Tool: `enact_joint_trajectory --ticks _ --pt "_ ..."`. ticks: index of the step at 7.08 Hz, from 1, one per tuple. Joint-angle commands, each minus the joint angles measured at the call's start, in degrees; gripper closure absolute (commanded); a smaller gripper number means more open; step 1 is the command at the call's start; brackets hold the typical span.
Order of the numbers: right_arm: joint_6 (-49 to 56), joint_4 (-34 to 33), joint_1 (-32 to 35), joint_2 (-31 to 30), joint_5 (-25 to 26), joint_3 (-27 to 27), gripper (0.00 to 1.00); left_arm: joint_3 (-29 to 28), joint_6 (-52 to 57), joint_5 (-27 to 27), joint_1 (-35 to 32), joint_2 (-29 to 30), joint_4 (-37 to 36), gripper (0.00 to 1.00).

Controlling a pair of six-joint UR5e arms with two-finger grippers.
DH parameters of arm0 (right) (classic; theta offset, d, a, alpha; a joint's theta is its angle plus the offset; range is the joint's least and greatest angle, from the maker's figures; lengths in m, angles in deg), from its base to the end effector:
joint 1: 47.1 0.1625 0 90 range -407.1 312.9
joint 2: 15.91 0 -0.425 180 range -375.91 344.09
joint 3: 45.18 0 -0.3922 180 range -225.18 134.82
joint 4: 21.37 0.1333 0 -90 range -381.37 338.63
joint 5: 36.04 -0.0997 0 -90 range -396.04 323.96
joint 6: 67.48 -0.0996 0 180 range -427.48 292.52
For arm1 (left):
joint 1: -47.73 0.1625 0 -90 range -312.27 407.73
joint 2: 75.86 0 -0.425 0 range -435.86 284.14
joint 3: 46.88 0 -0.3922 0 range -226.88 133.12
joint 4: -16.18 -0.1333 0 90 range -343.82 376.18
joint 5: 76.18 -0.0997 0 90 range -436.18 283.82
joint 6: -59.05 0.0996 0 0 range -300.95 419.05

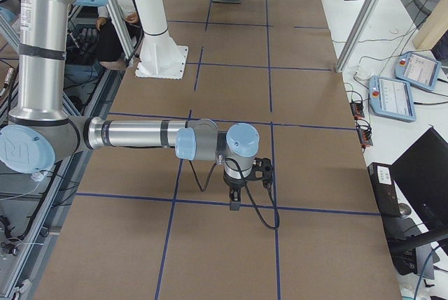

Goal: Place cup on laptop

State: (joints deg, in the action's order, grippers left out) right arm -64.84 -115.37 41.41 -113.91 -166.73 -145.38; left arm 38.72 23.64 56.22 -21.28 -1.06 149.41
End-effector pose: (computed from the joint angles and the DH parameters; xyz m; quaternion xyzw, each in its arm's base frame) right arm 0.0572 -0.4317 0.6469 -0.0112 -0.3478 -0.0283 0.9371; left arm 0.0740 -0.3774 0.7316 0.0010 0.4022 -0.0411 0.9146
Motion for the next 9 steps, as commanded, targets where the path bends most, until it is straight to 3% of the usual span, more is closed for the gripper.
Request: enact_joint_trajectory --ticks 1,3,5,7,9 --pt "0.0 -0.05 0.0 0.0 0.0 0.0 0.0 1.67 6.01 2.67 -0.59 -0.61 -0.78 0.0" --pt "0.0 0.04 0.0 0.0 0.09 0.0 0.0 2.73 14.18 3.66 -7.06 -0.7 -1.83 0.0" --pt "0.0 -0.05 0.0 0.0 0.0 0.0 0.0 6.4 28.83 3.14 -15.94 0.18 -20.36 0.0" --pt "0.0 0.04 0.0 0.09 0.0 0.0 0.0 10.36 34.34 0.69 -19.93 7.35 -39.02 0.0" --pt "0.0 0.04 0.0 0.0 0.09 0.0 0.0 10.64 39.36 -3.52 -22.99 15.17 -50.48 0.0"
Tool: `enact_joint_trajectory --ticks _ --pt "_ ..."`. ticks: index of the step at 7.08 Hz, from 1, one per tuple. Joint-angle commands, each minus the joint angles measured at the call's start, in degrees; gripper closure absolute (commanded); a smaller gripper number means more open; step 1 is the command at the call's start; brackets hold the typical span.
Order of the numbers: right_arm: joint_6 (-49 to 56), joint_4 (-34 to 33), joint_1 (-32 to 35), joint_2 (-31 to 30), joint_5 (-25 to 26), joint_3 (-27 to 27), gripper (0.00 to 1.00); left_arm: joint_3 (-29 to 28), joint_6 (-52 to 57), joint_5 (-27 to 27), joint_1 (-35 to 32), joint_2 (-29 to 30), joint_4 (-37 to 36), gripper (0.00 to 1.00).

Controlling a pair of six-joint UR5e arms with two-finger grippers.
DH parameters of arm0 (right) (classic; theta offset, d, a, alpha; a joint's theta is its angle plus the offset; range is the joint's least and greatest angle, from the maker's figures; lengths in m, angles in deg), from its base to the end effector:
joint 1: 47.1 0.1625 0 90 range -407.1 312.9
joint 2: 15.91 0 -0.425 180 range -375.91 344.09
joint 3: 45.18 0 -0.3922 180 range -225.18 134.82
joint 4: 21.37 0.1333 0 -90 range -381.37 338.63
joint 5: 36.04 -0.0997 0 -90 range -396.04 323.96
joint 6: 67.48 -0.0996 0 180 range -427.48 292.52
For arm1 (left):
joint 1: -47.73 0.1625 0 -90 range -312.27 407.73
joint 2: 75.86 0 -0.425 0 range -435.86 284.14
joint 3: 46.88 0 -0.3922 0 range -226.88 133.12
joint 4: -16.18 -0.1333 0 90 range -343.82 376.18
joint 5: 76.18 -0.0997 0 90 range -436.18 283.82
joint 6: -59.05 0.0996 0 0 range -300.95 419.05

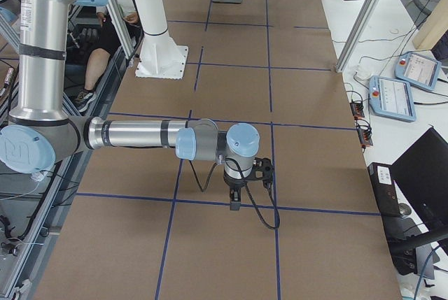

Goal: Place cup on laptop

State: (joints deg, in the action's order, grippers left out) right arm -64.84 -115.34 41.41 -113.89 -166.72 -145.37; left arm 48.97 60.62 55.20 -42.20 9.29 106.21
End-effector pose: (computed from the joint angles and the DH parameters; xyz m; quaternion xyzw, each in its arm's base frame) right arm 0.0572 -0.4319 0.6468 -0.0109 -0.3477 -0.0284 0.9371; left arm -0.0669 -0.4573 0.6521 0.0130 0.3532 0.0166 0.9353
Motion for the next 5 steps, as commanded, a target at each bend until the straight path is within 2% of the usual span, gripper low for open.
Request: enact_joint_trajectory --ticks 1,3,5 --pt "0.0 -0.08 0.0 -0.03 -0.02 0.0 0.0 -0.04 2.39 -2.97 -2.26 6.77 -8.11 0.0" --pt "0.0 0.01 0.0 0.06 -0.02 0.0 0.0 0.3 4.3 -2.88 -2.96 6.96 -11.52 0.0" --pt "0.0 0.01 0.0 0.06 -0.02 0.0 0.0 -0.31 5.91 -2.01 -4.2 6.88 -11.63 0.0"
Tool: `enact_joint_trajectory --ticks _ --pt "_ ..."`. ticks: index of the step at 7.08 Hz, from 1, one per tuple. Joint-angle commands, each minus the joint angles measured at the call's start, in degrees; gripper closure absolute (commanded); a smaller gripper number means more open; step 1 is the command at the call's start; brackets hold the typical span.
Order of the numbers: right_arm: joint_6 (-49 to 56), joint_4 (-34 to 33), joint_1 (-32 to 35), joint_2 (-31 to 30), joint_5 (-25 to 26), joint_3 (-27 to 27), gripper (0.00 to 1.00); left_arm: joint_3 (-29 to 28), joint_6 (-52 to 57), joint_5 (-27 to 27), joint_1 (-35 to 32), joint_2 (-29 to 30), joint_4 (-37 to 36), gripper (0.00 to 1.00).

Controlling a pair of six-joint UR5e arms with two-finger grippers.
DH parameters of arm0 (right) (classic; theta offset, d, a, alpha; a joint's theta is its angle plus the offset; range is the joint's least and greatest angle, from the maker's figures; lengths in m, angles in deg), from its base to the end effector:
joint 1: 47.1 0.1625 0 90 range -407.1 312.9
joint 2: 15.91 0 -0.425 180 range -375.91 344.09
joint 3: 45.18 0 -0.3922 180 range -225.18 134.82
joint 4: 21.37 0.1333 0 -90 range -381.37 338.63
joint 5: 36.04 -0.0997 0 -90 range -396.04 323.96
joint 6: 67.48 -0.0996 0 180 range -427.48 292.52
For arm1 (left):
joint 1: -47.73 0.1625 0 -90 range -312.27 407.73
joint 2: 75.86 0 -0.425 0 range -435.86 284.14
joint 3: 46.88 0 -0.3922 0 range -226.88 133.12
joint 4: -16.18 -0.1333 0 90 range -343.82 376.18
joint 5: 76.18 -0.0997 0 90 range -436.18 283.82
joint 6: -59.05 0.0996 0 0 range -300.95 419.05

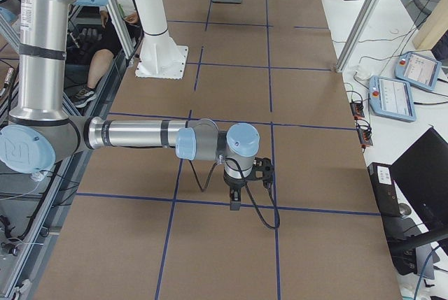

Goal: Place cup on laptop

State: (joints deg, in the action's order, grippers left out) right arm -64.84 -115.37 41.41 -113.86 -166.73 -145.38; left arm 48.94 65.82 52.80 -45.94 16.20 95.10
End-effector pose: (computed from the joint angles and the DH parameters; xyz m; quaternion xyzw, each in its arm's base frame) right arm 0.0571 -0.4321 0.6465 -0.0108 -0.3478 -0.0285 0.9371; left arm -0.1024 -0.4935 0.6163 0.0041 0.3345 0.0162 0.9422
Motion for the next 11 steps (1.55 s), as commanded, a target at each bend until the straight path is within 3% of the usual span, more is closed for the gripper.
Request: enact_joint_trajectory --ticks 1,4,9,11 --pt "0.0 0.04 0.0 -0.05 0.0 0.0 0.0 -0.37 0.53 0.4 -0.47 -0.21 -0.35 0.0" --pt "0.0 0.04 0.0 -0.05 0.0 0.0 0.0 -3.53 0.53 3.88 -0.38 -0.65 0.18 0.0" --pt "0.0 0.04 0.0 -0.05 0.0 0.0 0.0 -2.75 0.7 4.35 -0.38 -0.65 0.61 0.0" --pt "0.0 0.04 0.0 -0.05 0.0 0.0 0.0 -3.09 0.7 8.29 -0.46 -0.65 0.62 0.0"
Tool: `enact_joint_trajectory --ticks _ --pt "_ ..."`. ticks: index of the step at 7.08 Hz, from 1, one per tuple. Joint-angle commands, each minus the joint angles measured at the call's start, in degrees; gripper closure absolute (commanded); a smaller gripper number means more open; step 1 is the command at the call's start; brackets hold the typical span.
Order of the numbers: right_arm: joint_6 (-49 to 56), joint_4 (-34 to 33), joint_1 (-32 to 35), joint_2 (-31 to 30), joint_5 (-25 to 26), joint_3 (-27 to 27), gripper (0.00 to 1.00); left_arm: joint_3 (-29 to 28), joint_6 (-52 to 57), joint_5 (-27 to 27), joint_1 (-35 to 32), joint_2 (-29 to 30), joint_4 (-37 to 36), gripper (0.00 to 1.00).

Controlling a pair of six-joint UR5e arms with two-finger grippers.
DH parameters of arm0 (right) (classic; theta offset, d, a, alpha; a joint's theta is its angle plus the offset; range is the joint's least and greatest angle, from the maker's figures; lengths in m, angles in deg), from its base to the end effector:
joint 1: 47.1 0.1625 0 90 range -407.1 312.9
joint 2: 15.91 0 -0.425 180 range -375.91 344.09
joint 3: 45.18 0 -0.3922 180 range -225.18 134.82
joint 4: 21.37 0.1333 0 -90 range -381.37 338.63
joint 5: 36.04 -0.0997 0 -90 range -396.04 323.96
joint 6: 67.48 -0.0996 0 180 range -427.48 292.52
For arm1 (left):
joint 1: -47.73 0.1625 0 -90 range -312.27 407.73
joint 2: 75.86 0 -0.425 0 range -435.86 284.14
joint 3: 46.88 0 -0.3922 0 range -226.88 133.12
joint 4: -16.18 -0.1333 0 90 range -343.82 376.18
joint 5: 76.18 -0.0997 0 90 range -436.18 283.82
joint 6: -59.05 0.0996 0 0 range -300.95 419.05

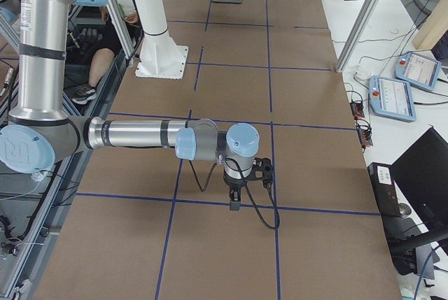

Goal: Place cup on laptop

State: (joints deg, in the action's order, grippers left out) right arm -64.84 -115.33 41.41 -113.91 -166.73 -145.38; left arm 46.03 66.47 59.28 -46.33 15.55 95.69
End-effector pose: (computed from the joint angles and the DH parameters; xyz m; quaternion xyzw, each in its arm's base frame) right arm 0.0572 -0.4317 0.6469 -0.0109 -0.3478 -0.0284 0.9371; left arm -0.0971 -0.4875 0.6380 -0.0108 0.3889 0.0062 0.9212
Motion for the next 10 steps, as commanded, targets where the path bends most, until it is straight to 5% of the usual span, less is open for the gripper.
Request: enact_joint_trajectory --ticks 1,10 --pt "0.0 0.0 0.0 0.0 0.0 0.0 0.0 -0.36 0.14 1.83 0.01 0.0 0.12 0.0" --pt "0.0 0.0 0.0 0.0 0.0 0.0 0.0 0.43 -0.03 1.83 0.1 0.79 -0.23 0.0"
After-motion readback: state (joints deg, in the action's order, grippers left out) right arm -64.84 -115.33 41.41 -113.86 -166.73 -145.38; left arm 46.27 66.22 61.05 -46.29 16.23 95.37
